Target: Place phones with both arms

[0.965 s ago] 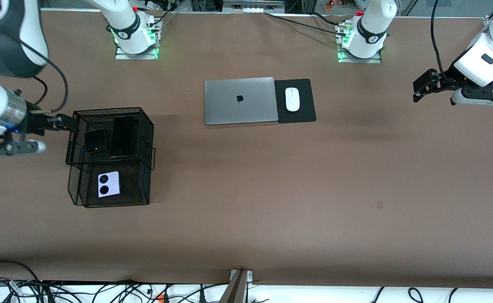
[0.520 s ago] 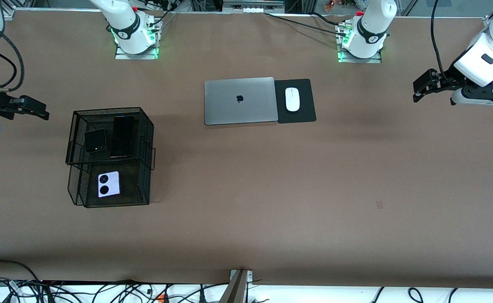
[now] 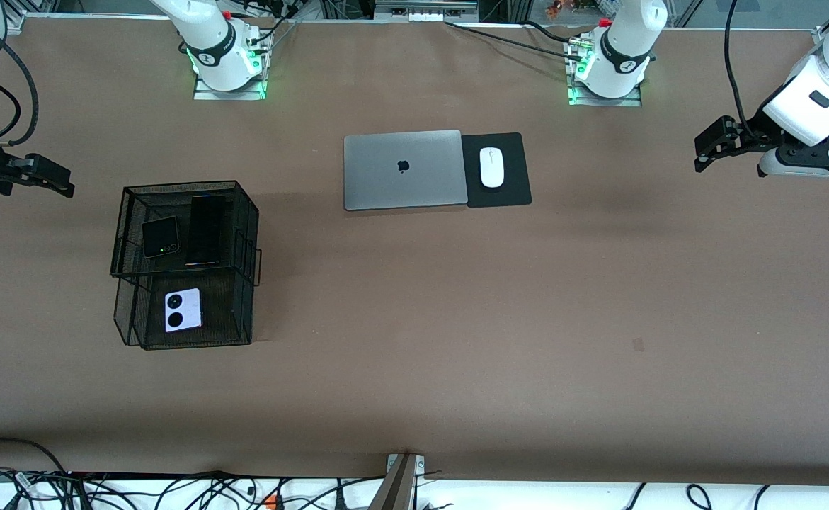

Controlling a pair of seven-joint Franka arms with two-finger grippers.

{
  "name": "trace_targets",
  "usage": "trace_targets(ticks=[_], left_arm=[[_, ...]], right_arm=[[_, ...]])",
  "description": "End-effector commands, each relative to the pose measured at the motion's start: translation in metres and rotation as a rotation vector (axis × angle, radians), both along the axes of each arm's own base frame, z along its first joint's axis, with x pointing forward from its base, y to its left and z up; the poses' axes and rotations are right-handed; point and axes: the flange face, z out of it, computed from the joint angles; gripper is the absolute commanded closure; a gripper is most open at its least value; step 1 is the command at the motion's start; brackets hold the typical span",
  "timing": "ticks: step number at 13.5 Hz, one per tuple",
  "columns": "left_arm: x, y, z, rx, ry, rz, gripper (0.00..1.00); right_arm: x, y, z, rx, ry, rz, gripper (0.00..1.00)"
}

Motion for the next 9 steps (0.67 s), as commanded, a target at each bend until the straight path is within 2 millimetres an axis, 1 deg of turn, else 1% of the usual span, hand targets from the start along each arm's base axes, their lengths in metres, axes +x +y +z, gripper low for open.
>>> trace_targets(ticks=[1,9], left_arm=[[-0.0004,0.0005,0.0038,-0.021,0.005,0.001,0.00],[-0.0004,0.0005,0.0038,-0.021,0.005,0.001,0.00]], right_arm=[[-0.0082,-0.0005,0.0120,-0.011,0.017,-0.007,0.00],[-0.0078,0.0008,0.0106,0.000,0.022,-0.020,0.00]])
